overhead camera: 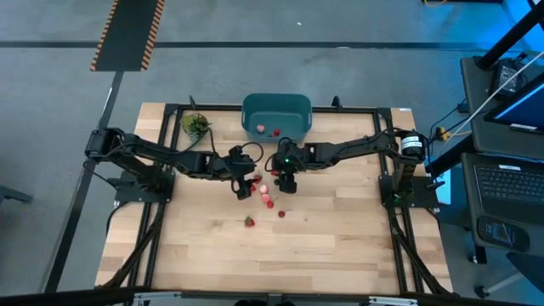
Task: Pick and placing Produce into tupperware
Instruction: Put the strawberry into the blue bin
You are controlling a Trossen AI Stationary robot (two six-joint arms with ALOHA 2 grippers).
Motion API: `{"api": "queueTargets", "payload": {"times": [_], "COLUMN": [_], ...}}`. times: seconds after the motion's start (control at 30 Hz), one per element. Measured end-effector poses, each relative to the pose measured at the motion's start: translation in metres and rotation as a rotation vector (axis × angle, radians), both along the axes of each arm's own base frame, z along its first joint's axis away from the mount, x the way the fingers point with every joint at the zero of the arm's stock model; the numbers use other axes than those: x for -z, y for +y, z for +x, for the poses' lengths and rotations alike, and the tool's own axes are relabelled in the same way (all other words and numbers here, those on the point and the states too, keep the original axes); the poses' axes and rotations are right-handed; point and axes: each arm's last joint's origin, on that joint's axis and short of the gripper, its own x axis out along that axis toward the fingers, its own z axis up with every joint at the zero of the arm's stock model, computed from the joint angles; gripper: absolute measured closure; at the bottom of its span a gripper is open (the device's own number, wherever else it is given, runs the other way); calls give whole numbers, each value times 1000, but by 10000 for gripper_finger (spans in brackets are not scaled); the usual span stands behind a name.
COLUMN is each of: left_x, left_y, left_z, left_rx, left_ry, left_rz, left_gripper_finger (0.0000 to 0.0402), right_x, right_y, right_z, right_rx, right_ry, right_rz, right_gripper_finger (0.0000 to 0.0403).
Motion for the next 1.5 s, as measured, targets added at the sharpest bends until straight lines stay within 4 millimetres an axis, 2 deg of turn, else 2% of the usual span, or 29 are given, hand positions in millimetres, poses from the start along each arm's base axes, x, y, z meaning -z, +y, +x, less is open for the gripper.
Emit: {"api": "queueTargets", "payload": {"times": [0.13, 0.47, 0.8, 1.2, 1.5], "left_x": [0, 0, 0, 0, 0], "left_y": [0, 0, 0, 0, 0], "left_z": [0, 0, 0, 0, 0], "left_rx": [0, 0, 0, 14, 17], "left_ry": [-1, -1, 0, 5, 6], "left_rz": [0, 0, 0, 17, 20], "left_gripper_finger": [157, 157, 157, 157, 157], "right_x": [0, -1, -2, 21, 22], "right_y": [0, 0, -4, -7, -8], "right_z": [0, 1, 3, 7, 10], "right_rx": [-2, -2, 30, 34, 30], "right_ry": [2, -9, -49, -4, -21], "right_rz": [-1, -3, 11, 13, 7], "right_gripper_finger": [199, 147, 158, 160, 160]}}
